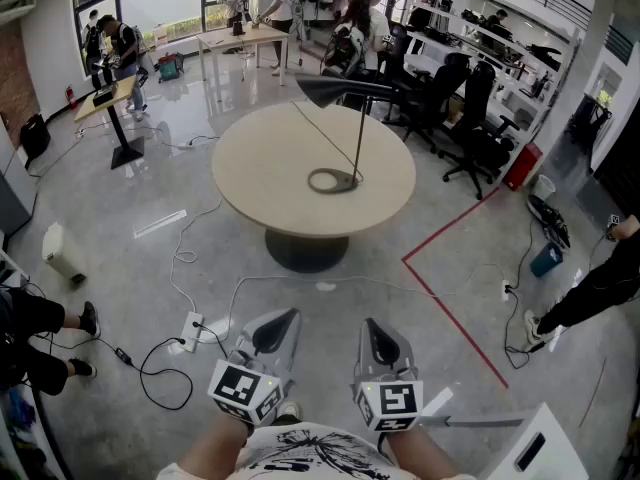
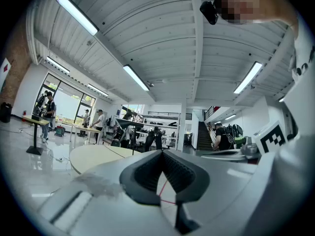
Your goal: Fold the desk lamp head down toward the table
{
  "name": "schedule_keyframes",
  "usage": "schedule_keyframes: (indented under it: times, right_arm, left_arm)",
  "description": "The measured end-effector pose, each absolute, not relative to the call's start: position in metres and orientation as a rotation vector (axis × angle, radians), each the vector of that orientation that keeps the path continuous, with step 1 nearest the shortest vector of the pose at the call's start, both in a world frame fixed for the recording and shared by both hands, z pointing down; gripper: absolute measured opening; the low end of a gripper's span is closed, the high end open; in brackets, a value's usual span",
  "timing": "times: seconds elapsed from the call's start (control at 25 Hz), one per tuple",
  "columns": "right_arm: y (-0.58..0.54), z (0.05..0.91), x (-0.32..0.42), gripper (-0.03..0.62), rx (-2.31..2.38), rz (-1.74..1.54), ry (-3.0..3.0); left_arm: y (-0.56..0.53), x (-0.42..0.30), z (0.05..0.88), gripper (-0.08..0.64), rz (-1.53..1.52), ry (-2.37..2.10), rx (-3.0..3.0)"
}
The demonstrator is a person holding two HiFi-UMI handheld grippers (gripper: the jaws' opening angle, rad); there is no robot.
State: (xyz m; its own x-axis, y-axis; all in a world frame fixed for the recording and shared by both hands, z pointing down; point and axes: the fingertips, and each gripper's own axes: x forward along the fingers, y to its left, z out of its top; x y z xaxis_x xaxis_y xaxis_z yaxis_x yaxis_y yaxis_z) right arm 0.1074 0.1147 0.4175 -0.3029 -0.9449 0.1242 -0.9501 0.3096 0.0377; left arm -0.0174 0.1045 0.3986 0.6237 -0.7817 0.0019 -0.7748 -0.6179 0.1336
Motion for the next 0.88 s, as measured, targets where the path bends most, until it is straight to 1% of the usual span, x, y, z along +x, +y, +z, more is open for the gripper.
schedule_keyframes:
  times: [0.16, 0.48, 0.88]
  right_arm:
    - [0.116, 0.424, 0.115, 0.008, 1.779, 0.084, -2.437]
    - [0.118, 0.425, 0.107, 0.008, 1.795, 0.142, -2.444]
    - [0.09, 0.434, 0.09, 0.009, 1.84, 0.148, -2.41]
  left_arm:
    - [0.105, -0.012, 0.404, 0.006, -0.081, -1.313, 2.717]
    - [0.111, -0.017, 0.409, 0.006, -0.065, -1.283, 2.725]
    - [0.079, -0.038, 0.415, 0.006, -0.053, -1.234, 2.743]
